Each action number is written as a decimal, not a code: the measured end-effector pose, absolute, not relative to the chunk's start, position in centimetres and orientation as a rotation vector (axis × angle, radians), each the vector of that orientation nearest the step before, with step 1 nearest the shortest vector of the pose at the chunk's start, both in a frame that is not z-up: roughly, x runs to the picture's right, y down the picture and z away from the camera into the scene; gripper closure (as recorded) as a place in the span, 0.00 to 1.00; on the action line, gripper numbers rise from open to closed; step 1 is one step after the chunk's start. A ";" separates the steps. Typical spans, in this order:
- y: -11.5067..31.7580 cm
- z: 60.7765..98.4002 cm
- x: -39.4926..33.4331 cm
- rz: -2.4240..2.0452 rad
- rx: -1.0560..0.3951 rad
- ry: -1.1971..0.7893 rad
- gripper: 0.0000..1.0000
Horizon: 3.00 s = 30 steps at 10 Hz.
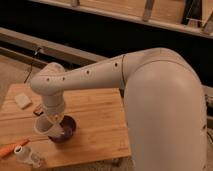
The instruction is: Place the ceramic cup in the ceramic bowl
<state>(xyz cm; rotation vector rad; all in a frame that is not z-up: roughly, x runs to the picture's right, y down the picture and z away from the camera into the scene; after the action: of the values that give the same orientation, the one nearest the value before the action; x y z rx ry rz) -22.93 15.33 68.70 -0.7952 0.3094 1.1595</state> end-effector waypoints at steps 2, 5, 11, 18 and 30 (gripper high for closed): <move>15.9 70.3 -22.6 1.186 -0.811 0.307 1.00; 16.5 72.0 -22.3 1.208 -0.827 0.310 1.00; 17.3 74.1 -21.8 1.198 -0.821 0.327 0.74; 17.4 75.3 -21.4 1.201 -0.801 0.338 0.20; 12.1 71.3 -18.6 1.262 -0.713 0.305 0.20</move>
<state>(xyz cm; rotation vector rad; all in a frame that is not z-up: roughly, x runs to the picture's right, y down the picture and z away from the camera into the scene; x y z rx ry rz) -18.57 12.06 71.31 -0.7133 0.3045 1.2623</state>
